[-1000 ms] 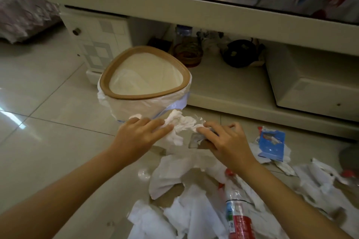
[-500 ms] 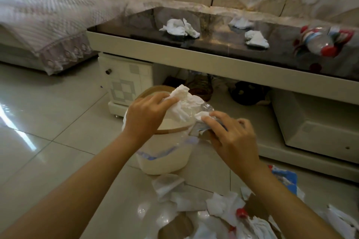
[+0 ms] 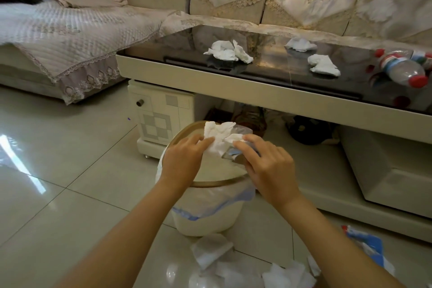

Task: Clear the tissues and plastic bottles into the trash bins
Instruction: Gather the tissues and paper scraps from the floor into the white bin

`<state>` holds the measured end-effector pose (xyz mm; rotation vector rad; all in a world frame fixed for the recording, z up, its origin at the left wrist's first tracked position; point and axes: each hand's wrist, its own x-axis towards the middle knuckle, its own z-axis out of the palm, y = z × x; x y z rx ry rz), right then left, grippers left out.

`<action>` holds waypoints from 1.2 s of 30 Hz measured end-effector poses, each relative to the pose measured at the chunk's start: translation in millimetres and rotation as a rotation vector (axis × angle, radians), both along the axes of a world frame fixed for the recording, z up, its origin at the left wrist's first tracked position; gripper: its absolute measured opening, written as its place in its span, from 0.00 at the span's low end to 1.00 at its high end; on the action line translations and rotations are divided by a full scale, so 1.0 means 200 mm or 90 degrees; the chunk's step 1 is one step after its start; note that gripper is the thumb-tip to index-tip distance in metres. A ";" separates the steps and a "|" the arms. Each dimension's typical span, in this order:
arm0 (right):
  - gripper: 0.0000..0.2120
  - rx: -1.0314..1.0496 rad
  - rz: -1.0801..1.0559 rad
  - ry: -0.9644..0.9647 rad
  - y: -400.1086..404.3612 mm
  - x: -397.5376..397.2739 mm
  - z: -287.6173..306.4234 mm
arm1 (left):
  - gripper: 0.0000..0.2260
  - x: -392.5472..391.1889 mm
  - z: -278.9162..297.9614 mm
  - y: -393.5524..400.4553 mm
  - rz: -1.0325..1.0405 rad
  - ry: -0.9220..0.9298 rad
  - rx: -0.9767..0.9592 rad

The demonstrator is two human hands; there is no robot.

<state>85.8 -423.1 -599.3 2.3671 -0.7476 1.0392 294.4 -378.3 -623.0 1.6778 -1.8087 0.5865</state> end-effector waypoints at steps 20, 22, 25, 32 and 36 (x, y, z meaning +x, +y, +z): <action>0.24 0.360 -0.056 0.075 -0.08 0.15 -0.12 | 0.25 -0.08 -0.02 0.05 0.024 0.081 0.158; 0.25 0.328 -0.049 0.039 -0.01 0.05 -0.11 | 0.22 -0.18 -0.01 0.08 -0.027 0.074 0.099; 0.26 0.330 -0.071 0.028 0.09 -0.16 -0.14 | 0.21 -0.34 -0.01 0.14 -0.107 0.035 0.067; 0.29 0.343 -0.183 0.121 0.34 -0.64 -0.30 | 0.23 -0.68 -0.19 0.24 -0.221 -0.067 0.140; 0.30 0.359 -0.247 0.156 0.46 -0.84 -0.44 | 0.26 -0.82 -0.34 0.26 -0.222 -0.109 0.224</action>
